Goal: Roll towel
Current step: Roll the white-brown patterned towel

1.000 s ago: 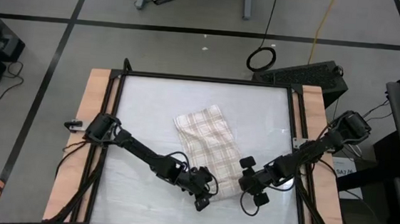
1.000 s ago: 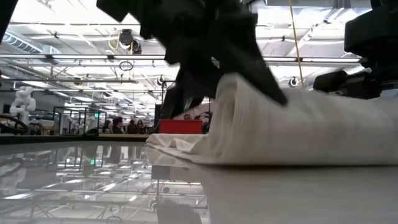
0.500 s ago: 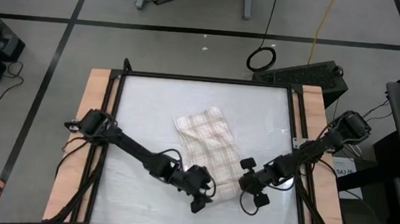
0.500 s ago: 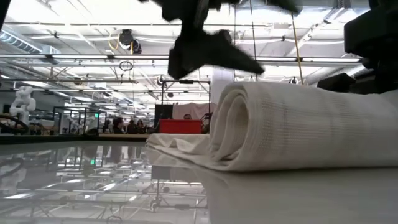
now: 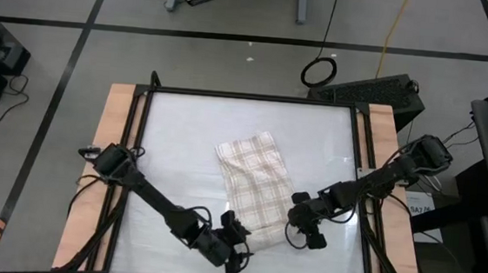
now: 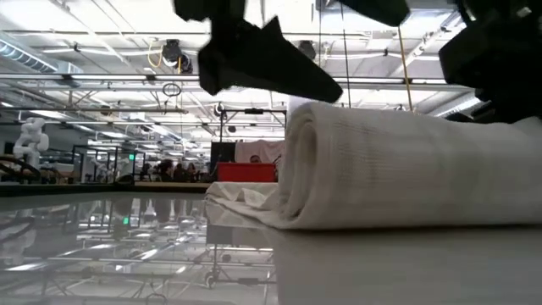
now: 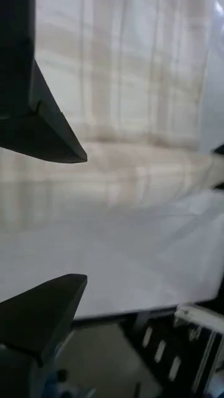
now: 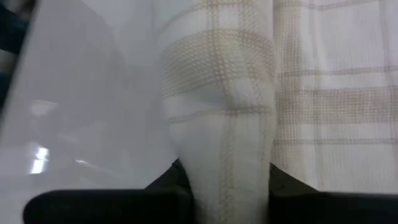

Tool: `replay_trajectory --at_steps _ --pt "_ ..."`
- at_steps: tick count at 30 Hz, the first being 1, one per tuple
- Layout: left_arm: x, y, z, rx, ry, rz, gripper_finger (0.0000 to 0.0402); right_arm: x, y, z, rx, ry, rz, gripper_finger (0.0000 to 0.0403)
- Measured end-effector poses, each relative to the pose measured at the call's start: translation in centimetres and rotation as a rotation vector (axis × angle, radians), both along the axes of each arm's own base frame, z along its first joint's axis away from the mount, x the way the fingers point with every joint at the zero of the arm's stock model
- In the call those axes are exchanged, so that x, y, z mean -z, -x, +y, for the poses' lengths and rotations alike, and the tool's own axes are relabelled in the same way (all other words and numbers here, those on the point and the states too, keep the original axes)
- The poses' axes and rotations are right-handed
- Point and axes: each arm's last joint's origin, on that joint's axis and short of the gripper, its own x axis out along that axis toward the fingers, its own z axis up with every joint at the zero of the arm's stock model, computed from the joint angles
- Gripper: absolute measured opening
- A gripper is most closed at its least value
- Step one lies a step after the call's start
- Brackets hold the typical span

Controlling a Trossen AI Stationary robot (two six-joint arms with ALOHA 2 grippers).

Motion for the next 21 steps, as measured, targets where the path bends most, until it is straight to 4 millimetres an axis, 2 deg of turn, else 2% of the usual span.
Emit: replay_trajectory --at_steps 7,16,21 --pt "0.8 -1.5 0.9 -0.049 0.018 -0.065 0.0309 -0.3 -0.7 -1.0 0.021 -0.137 0.033 0.0057" --pt "1.9 -2.1 1.7 -0.038 0.063 -0.012 0.0308 -0.5 -1.2 -1.9 0.024 -0.240 0.057 0.0057" --pt "2.2 -2.2 2.3 -0.031 0.061 0.029 0.0276 -0.5 -1.3 -2.1 0.028 -0.265 0.069 0.0057"
